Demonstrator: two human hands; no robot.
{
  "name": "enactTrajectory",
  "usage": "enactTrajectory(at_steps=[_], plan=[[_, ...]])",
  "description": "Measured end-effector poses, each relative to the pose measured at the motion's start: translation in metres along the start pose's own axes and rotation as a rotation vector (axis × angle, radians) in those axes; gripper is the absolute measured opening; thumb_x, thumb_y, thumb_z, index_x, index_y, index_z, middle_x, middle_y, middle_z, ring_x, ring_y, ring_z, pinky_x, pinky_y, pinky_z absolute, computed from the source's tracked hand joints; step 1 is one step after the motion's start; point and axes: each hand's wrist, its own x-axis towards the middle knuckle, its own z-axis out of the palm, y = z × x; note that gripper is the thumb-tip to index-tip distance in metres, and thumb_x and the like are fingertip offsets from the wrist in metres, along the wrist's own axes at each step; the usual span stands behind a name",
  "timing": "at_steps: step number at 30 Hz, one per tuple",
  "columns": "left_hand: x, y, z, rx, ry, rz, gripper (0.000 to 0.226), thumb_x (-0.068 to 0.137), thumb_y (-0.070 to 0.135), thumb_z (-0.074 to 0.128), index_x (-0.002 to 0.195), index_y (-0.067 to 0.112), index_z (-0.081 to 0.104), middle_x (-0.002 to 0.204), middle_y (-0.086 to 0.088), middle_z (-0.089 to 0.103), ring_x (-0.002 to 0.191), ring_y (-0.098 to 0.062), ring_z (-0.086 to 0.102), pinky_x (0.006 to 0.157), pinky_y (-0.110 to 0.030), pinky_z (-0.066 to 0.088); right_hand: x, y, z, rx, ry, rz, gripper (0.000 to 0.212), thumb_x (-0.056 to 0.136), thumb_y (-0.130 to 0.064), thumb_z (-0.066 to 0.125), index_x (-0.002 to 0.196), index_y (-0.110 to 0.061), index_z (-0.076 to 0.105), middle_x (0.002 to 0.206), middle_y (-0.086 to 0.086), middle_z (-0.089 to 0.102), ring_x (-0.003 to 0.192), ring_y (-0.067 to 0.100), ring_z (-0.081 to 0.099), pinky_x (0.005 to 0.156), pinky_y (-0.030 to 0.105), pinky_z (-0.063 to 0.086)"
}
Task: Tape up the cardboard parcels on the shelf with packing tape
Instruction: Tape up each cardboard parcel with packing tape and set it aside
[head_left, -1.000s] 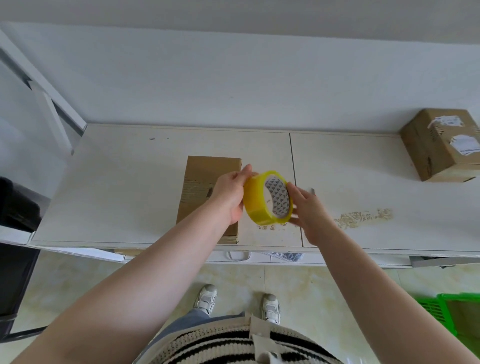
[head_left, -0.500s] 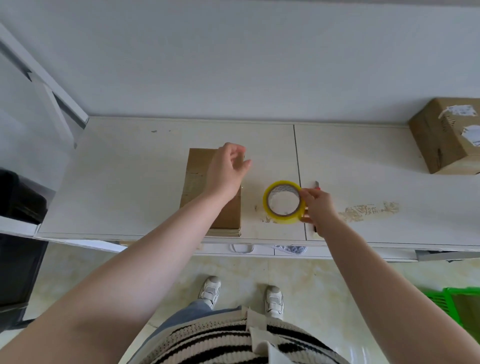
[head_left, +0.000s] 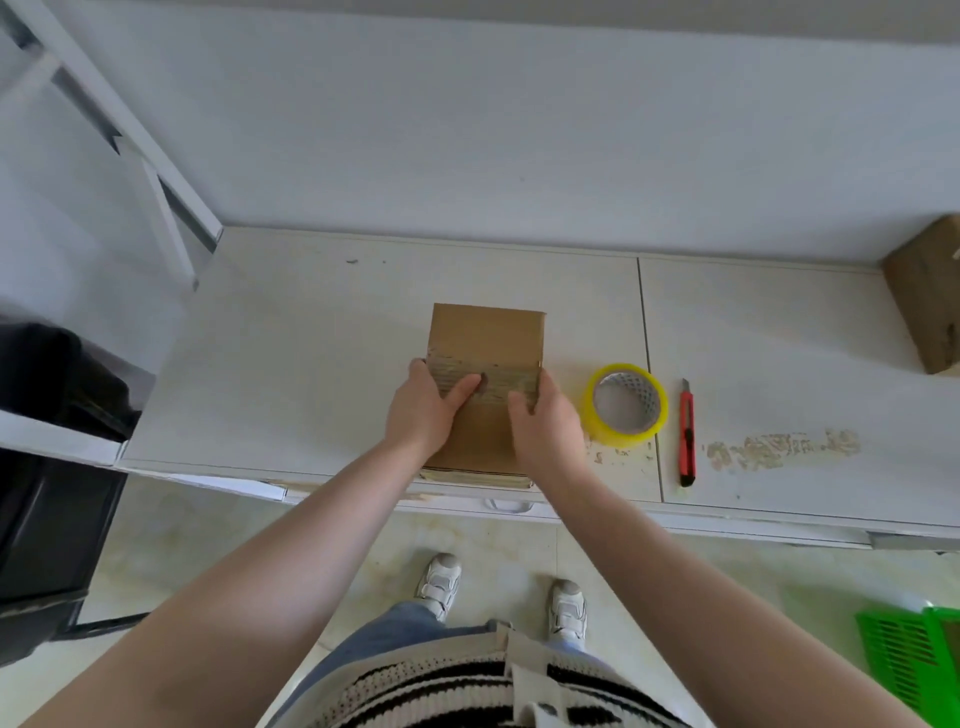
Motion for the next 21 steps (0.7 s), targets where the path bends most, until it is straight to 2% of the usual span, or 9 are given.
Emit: enactTrajectory(at_steps=[2, 4, 8, 12, 13, 15, 17, 19, 21], plan=[[0.001, -0.002, 0.0, 0.038, 0.002, 0.031, 0.056, 0.091, 0.056, 0.058, 0.115, 0.007, 0.043, 0.115, -0.012, 0.063, 0.103, -0.034, 0.062, 0.071, -0.033, 0.041, 0.0, 0.001, 0.008, 0.045, 0.055, 0.026, 0.031, 0.101, -0.02, 0.042, 0.131, -0.016, 0.048, 0.106, -0.001, 0.058, 0.089, 0.019, 0.051, 0.066, 0.025, 0.03], [0.003, -0.003, 0.0, 0.078, 0.001, 0.036, 0.056, 0.091, 0.057, 0.057, 0.112, 0.008, 0.041, 0.112, -0.013, 0.063, 0.1, -0.036, 0.062, 0.07, -0.034, 0.041, 0.001, 0.003, 0.011, 0.078, 0.075, 0.034, 0.035, 0.102, -0.019, 0.04, 0.137, -0.017, 0.044, 0.106, -0.006, 0.053, 0.1, 0.022, 0.055, 0.07, 0.024, 0.031], [0.003, -0.004, 0.0, 0.106, 0.024, 0.045, 0.057, 0.09, 0.058, 0.058, 0.111, 0.007, 0.042, 0.11, -0.012, 0.063, 0.101, -0.036, 0.062, 0.069, -0.034, 0.04, 0.017, 0.005, 0.014, 0.123, 0.049, 0.114, 0.036, 0.106, -0.025, 0.034, 0.138, -0.012, 0.044, 0.121, 0.004, 0.057, 0.118, 0.027, 0.053, 0.08, 0.027, 0.035], [0.004, 0.0, 0.002, 0.2, -0.004, 0.019, 0.067, 0.092, 0.061, 0.052, 0.127, 0.005, 0.036, 0.121, -0.017, 0.061, 0.108, -0.037, 0.061, 0.081, -0.041, 0.048, 0.03, 0.016, 0.018, 0.101, 0.051, 0.103, 0.031, 0.107, -0.025, 0.033, 0.122, -0.008, 0.053, 0.104, 0.005, 0.059, 0.102, 0.03, 0.057, 0.073, 0.028, 0.032], [0.005, 0.001, 0.003, 0.329, 0.008, 0.008, 0.078, 0.093, 0.063, 0.047, 0.14, 0.004, 0.027, 0.135, -0.022, 0.053, 0.122, -0.038, 0.053, 0.095, -0.046, 0.044, 0.031, 0.021, 0.018, 0.089, 0.045, 0.085, 0.034, 0.107, -0.027, 0.033, 0.127, -0.008, 0.052, 0.11, 0.007, 0.062, 0.103, 0.029, 0.057, 0.073, 0.028, 0.033], [0.007, 0.004, 0.004, 0.606, 0.113, 0.105, 0.095, 0.095, 0.065, 0.037, 0.155, 0.004, -0.006, 0.161, -0.027, 0.009, 0.149, -0.039, 0.014, 0.119, -0.052, 0.013, 0.031, 0.027, 0.018, 0.098, 0.031, 0.052, 0.042, 0.107, -0.03, 0.033, 0.144, -0.014, 0.043, 0.131, 0.007, 0.06, 0.119, 0.028, 0.055, 0.082, 0.028, 0.039], [0.01, 0.01, 0.009, 0.673, 0.219, 0.344, 0.09, 0.098, 0.059, 0.03, 0.153, 0.007, -0.019, 0.161, -0.02, -0.019, 0.15, -0.033, -0.016, 0.118, -0.052, -0.01, 0.03, 0.027, 0.017, 0.128, 0.022, 0.047, 0.049, 0.107, -0.031, 0.032, 0.155, -0.02, 0.027, 0.148, 0.004, 0.047, 0.135, 0.025, 0.045, 0.097, 0.027, 0.037], [0.012, 0.019, 0.02, 0.67, 0.196, 0.493, 0.08, 0.102, 0.051, 0.026, 0.154, 0.008, -0.018, 0.161, -0.014, -0.024, 0.149, -0.029, -0.022, 0.118, -0.049, -0.014, 0.03, 0.027, 0.017, 0.133, 0.022, 0.043, 0.051, 0.107, -0.029, 0.031, 0.156, -0.021, 0.021, 0.153, 0.004, 0.041, 0.139, 0.022, 0.039, 0.101, 0.024, 0.033], [0.016, 0.022, 0.031, 0.711, 0.164, 0.513, 0.073, 0.105, 0.046, 0.023, 0.154, 0.01, -0.017, 0.162, -0.011, -0.024, 0.149, -0.028, -0.022, 0.12, -0.047, -0.013, 0.03, 0.029, 0.018, 0.144, 0.043, 0.03, 0.05, 0.107, -0.027, 0.032, 0.156, -0.02, 0.023, 0.154, 0.005, 0.04, 0.14, 0.022, 0.038, 0.098, 0.02, 0.032]])
